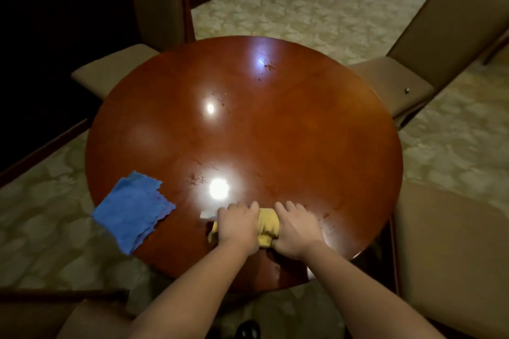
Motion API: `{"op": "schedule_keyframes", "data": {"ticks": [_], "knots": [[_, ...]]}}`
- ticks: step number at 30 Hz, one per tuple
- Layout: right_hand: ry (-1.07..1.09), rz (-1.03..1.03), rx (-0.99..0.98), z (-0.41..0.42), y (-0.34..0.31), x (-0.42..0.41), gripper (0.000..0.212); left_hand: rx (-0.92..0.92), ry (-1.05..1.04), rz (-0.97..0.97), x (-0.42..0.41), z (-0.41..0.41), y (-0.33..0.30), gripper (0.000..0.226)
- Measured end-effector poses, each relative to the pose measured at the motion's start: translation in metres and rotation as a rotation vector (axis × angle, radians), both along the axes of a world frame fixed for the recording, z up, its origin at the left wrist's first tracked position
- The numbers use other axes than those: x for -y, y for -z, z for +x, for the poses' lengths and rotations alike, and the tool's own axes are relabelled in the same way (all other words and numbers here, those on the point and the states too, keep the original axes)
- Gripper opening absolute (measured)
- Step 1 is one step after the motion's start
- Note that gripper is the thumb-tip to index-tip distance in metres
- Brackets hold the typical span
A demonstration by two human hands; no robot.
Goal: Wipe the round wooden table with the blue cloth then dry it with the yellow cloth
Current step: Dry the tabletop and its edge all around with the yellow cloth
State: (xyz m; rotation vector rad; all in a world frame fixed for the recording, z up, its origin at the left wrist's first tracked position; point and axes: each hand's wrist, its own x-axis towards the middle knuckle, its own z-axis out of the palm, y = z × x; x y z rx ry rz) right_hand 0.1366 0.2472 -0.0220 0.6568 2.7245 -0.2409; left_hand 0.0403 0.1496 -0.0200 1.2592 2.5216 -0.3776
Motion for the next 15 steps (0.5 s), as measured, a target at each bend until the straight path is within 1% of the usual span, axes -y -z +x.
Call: {"op": "schedule_keyframes", "data": {"ticks": [2,5,8,12,15], "knots": [[0.022,0.023,-0.006,-0.008,0.001,-0.009,0.057,-0.011,0.014,0.003,-0.011,-0.009,0.0,0.048],[0.009,0.064,-0.012,-0.028,0.002,-0.026,0.058,-0.031,-0.022,0.023,-0.029,-0.026,0.0,0.045],[0.021,0.086,-0.028,-0.04,0.003,-0.036,0.057,-0.02,-0.02,0.029,-0.039,-0.039,0.001,0.047],[0.044,0.09,-0.044,-0.036,0.002,-0.031,0.058,-0.023,-0.013,0.042,-0.034,-0.037,-0.001,0.048],[0.054,0.078,-0.049,-0.019,-0.002,-0.018,0.058,-0.011,-0.011,0.044,-0.02,-0.021,-0.005,0.047]]}}
